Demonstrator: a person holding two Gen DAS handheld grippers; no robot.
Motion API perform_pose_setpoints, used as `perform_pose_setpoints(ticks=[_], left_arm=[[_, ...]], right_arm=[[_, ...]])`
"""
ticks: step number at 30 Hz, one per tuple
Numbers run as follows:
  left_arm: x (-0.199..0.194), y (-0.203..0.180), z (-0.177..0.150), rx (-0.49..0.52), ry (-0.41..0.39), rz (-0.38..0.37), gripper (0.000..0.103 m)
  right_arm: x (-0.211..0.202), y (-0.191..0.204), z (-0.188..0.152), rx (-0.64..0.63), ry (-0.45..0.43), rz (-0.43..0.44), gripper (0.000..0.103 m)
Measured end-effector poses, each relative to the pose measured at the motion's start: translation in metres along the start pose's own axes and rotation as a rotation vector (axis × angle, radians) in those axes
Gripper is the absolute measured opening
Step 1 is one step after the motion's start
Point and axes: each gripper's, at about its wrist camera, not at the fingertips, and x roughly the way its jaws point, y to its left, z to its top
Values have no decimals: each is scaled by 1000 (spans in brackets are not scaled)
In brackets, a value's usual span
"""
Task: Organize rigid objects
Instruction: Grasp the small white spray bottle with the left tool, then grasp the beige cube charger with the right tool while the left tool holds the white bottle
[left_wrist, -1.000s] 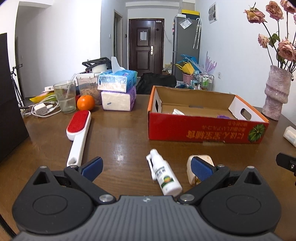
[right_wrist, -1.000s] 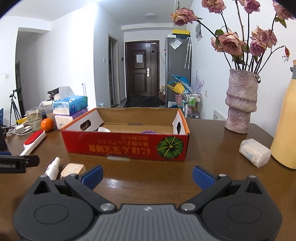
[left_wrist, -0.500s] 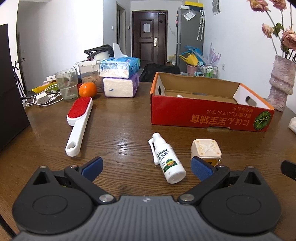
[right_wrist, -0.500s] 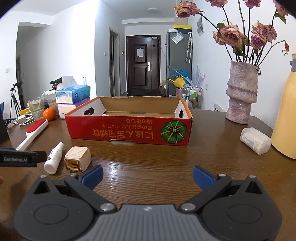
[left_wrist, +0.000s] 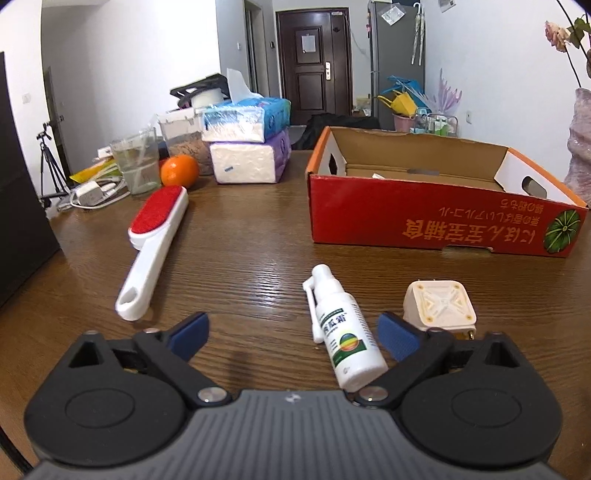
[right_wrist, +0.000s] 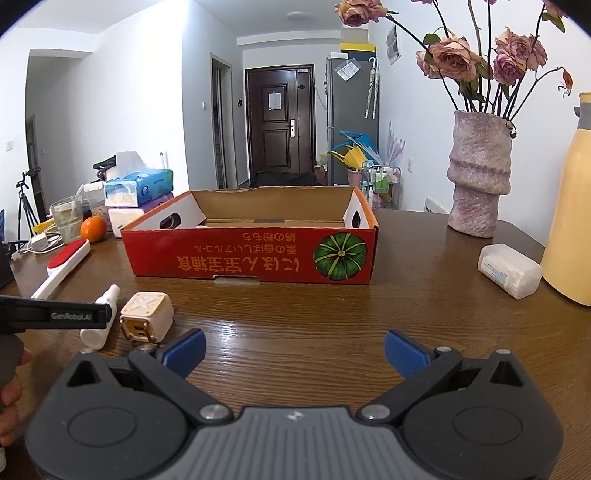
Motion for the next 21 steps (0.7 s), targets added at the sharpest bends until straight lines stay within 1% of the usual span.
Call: perform_pose_setpoints(ticks=[3,5,6,8,9,10,11,12,15,17,21], left_arm=[[7,-2,0,1,25,-11,86],[9,-3,0,1,36,-24,76],[10,-4,0,2,41,-29,73],[12,-6,-1,5,52,-43,57],[13,-6,-1,4,54,-55,53],[13,-6,-1,1,53,-70,45],[12,-6,-2,-2,52,-85,34],[12,-6,-2,0,49,-91,31],[11,-6,-1,-4,46,-93,31],[9,-5,-1,-3,37,-94,28],[4,-6,0,13,19,-100,28]], right_arm=[[1,-2,0,4,0,-4,103],[1,-3,0,7,2,-6,103],[1,-3,0,8,3,-7,103],[2,-4,0,10,5,-9,103],[2,-4,0,11,5,-9,103],[2,-4,0,11,5,-10,103],[2,-4,0,11,5,-11,103],[3,-4,0,11,6,-12,103],[3,-5,0,13,9,-13,103],[4,-5,-1,14,10,-13,103],[5,-6,-1,18,13,-13,103]])
